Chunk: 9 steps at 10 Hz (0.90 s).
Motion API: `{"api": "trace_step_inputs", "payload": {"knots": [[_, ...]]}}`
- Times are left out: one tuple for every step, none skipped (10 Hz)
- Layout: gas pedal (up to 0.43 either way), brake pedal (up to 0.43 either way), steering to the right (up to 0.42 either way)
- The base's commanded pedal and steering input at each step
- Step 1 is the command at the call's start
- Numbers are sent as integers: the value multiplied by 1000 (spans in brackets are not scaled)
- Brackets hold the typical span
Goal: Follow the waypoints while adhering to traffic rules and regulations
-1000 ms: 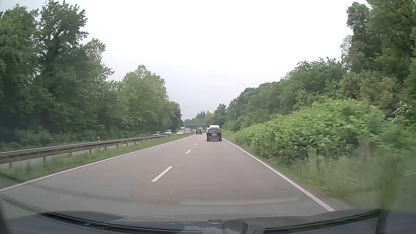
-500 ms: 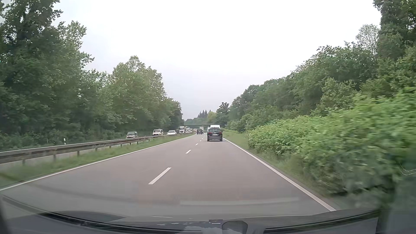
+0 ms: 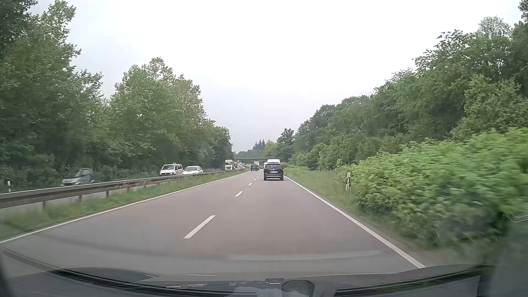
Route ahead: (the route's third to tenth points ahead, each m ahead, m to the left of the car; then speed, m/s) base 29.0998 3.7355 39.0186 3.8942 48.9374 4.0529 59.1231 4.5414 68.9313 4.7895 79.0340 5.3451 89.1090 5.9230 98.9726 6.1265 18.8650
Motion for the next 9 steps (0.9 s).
{"api": "trace_step_inputs", "payload": {"knots": [[150,0,-5],[150,0,-5],[150,0,-4],[150,0,-4],[150,0,-4],[138,0,-4],[130,0,-4],[118,0,-4],[118,0,-3]]}}
